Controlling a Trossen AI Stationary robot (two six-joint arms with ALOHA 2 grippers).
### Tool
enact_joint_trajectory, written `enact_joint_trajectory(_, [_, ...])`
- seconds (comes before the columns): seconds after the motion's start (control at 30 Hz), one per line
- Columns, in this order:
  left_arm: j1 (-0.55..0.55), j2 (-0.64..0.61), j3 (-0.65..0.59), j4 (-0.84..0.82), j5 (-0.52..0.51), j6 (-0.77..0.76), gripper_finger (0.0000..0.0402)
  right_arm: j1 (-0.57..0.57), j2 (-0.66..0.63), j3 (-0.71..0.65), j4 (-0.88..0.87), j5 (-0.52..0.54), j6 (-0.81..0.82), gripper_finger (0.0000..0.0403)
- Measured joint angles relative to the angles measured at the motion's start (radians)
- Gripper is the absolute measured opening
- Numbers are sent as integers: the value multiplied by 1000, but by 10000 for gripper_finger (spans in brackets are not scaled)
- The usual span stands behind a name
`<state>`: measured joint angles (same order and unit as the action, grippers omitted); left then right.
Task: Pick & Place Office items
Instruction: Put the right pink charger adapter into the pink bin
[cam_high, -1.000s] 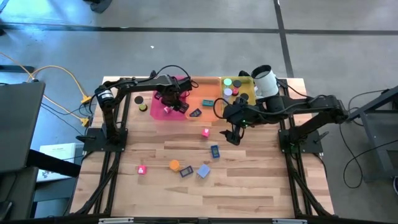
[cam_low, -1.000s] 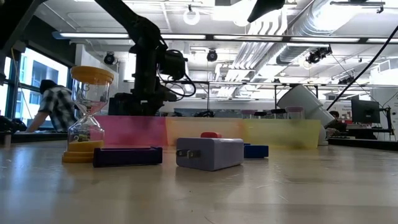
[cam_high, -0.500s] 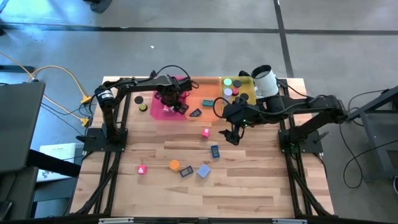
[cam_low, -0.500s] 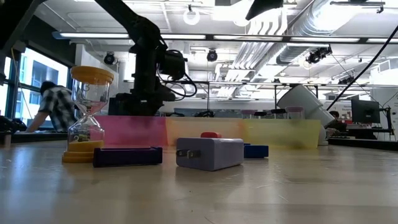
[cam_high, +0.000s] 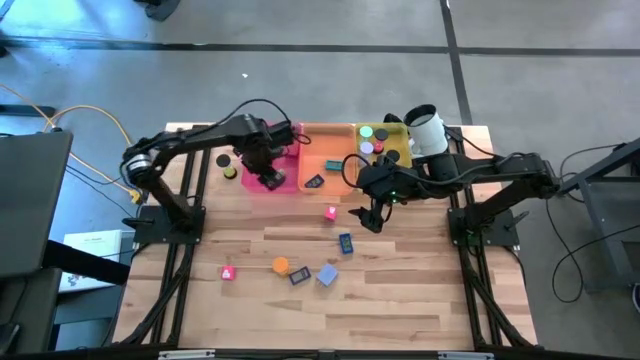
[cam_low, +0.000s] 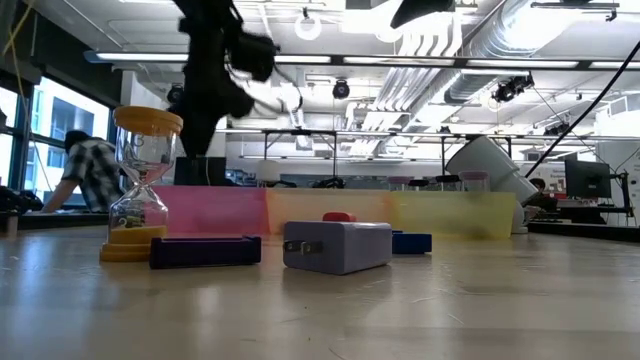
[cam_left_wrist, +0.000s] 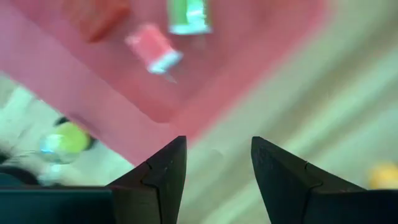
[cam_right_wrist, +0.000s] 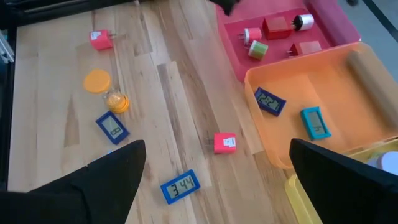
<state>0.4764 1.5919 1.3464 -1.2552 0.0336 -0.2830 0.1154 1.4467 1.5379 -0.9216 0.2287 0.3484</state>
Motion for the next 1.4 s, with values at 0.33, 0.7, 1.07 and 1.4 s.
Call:
enact_joint_trajectory(0.33, [-189, -219, 0, 41, 157, 28, 172, 0, 0, 0, -1, 0, 14, 387])
enact_joint_trajectory(0.7, [-356, -174, 2, 414, 19, -303, 172, 0, 0, 0, -1, -3, 14, 387])
enact_joint_trajectory(1.07, [-377, 8, 1, 615, -6, -430, 172, 10, 0, 0, -1, -59, 45, 387])
enact_joint_trajectory(1.4, [-372, 91, 1, 619, 50, -449, 183, 49, 0, 0, -2, -104, 48, 387])
